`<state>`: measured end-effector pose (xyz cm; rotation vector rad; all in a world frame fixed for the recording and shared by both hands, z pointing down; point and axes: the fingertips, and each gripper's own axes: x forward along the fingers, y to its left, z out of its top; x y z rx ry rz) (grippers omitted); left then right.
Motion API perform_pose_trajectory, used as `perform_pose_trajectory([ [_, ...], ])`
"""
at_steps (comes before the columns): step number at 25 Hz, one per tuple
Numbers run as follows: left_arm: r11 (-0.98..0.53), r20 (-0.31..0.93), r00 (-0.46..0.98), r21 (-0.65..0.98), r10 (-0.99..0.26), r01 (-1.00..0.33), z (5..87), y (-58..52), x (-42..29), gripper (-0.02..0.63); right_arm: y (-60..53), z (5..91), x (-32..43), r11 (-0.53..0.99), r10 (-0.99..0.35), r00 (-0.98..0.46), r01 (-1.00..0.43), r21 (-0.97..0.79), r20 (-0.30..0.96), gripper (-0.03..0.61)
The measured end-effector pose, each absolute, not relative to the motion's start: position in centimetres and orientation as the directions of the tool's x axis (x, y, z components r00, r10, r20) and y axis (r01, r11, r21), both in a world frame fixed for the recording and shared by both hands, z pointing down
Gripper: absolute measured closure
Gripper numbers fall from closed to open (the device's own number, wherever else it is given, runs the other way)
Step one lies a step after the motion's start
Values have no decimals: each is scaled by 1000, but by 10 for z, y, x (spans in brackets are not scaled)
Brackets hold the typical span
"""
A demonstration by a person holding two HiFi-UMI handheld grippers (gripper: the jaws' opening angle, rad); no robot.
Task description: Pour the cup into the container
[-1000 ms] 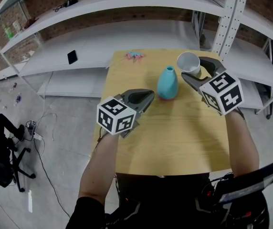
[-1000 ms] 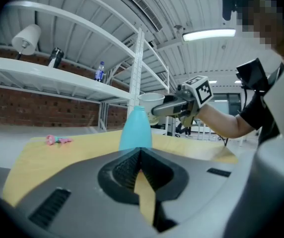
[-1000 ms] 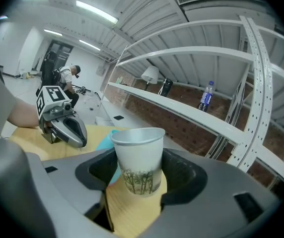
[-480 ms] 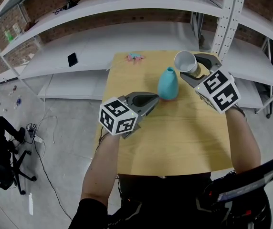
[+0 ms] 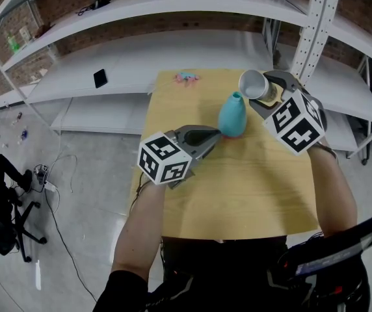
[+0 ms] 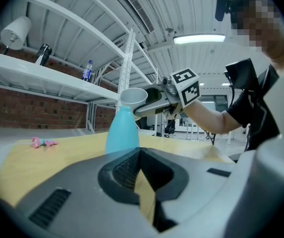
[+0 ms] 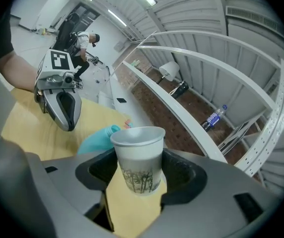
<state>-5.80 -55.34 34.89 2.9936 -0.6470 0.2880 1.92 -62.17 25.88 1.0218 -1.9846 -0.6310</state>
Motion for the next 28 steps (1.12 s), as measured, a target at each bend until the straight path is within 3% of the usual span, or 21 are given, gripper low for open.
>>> perform_pose_trajectory([
  [28,-918,181,905,20,-386,-395,347,-549,-57,612,-628,255,14,499,-862,-248,-254,829,443,295],
])
